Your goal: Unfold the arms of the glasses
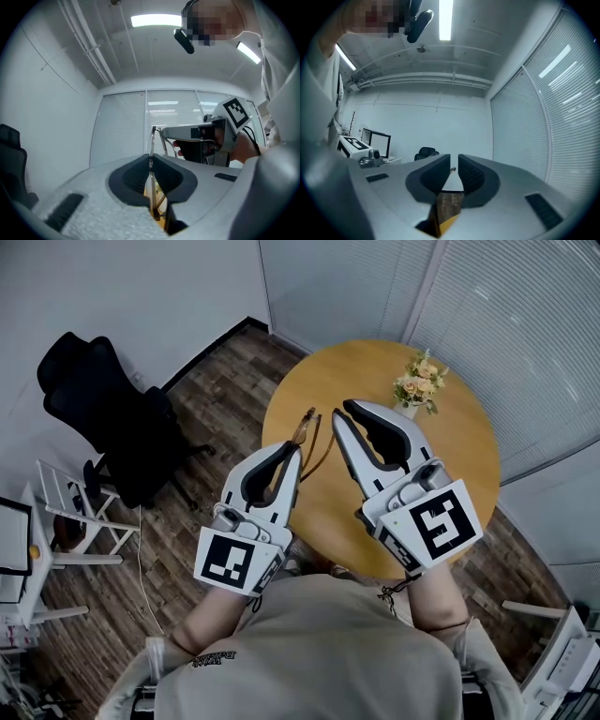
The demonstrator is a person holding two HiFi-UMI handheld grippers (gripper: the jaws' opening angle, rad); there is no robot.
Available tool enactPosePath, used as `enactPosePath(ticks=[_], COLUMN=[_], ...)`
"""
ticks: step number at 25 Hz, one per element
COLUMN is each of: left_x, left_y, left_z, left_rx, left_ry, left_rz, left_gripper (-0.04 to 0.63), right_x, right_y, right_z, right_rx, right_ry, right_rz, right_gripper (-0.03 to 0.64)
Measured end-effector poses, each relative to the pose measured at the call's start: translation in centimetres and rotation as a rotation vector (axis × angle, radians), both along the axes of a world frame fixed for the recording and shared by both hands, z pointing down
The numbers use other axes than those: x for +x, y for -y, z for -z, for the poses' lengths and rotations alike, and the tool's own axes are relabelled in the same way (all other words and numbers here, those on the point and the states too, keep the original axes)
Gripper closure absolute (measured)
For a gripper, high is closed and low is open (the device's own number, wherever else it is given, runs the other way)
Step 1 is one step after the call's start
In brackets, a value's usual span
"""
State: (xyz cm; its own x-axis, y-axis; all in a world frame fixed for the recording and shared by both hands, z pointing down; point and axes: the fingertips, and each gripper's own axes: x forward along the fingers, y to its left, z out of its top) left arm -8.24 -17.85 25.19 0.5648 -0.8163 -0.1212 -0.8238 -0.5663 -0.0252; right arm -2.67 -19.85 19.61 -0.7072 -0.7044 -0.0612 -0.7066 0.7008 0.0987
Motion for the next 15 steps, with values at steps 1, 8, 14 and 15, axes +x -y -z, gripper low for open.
enactPosePath(ticks=[1, 8, 14, 15], left_x=[-0.4, -3.4, -5.7, -5.9], left_y=[0.3, 1.9, 2.7, 2.8], left_z=[-0.1, 0.3, 1.7, 1.9], left_rx=[-0.011, -0.032, -0.005, -0.001], left_ry=[-0.017, -0.104, -0.149, -0.151], left_rz=[0.013, 0.096, 0.152, 0.154], left_gripper=[0.557, 0.557, 0.557, 0.556], right_x=[0.1, 1.9, 2.4, 2.4], right_y=[0.1, -0.3, -1.6, -1.9], right_z=[-0.2, -2.7, -6.0, -6.7], right_rx=[-0.004, -0.068, -0.152, -0.171], right_ry=[-0.003, -0.008, -0.032, -0.037], right_rz=[-0.004, -0.034, -0.038, -0.038], right_gripper=[0.578, 0.578, 0.580, 0.578])
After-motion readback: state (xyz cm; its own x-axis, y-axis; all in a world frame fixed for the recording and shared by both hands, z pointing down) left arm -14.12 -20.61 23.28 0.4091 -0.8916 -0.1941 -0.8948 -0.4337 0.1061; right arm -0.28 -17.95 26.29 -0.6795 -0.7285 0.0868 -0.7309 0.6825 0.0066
